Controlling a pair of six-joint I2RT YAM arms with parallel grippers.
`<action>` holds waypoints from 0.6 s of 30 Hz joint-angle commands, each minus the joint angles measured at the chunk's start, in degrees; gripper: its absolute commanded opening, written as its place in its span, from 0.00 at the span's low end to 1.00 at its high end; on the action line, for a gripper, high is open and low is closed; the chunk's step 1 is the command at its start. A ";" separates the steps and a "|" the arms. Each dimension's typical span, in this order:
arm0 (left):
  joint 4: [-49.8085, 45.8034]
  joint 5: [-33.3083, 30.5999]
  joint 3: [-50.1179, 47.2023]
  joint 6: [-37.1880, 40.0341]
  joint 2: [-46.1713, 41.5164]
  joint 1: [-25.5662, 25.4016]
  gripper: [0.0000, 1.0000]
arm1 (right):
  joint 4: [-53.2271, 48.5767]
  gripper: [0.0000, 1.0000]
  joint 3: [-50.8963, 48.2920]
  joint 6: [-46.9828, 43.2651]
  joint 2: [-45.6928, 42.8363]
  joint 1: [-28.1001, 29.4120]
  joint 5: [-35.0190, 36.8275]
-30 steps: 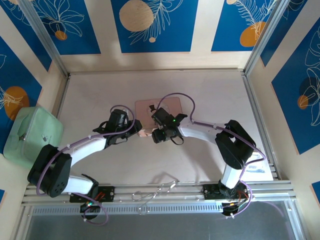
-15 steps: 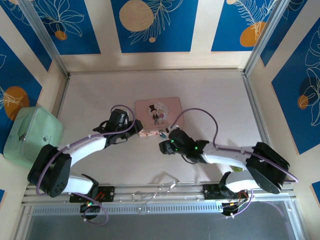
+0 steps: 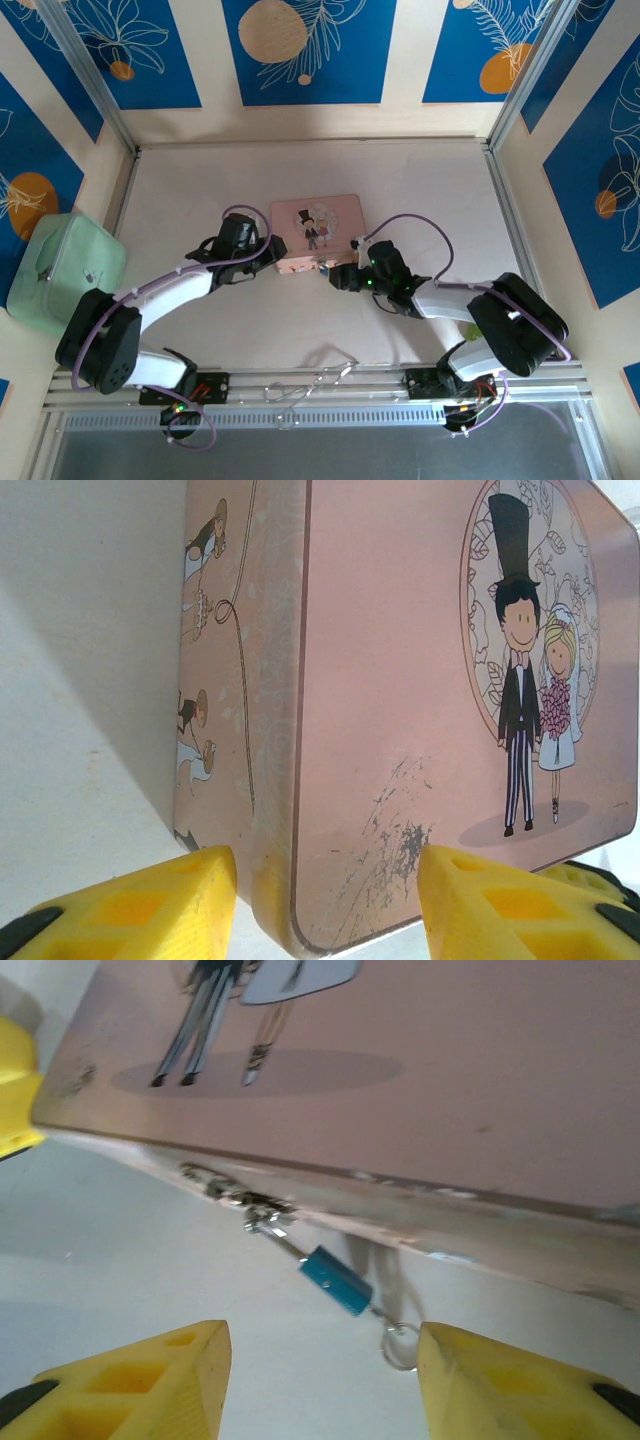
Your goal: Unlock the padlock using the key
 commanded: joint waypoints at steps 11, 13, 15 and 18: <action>0.95 2.20 0.56 -0.49 1.34 -0.14 0.50 | -0.43 0.53 2.03 -3.58 5.02 -1.66 -4.81; 0.89 2.38 0.33 -0.42 1.24 -0.14 0.50 | 1.49 0.52 1.90 -4.65 6.11 -1.62 -5.71; 0.55 2.38 0.25 -0.04 1.06 -0.14 0.50 | 1.69 0.52 2.44 -5.56 7.08 -1.62 -5.13; -0.38 2.29 0.62 0.80 1.23 -0.09 0.50 | 1.08 0.52 4.00 -7.29 8.44 -1.36 -4.19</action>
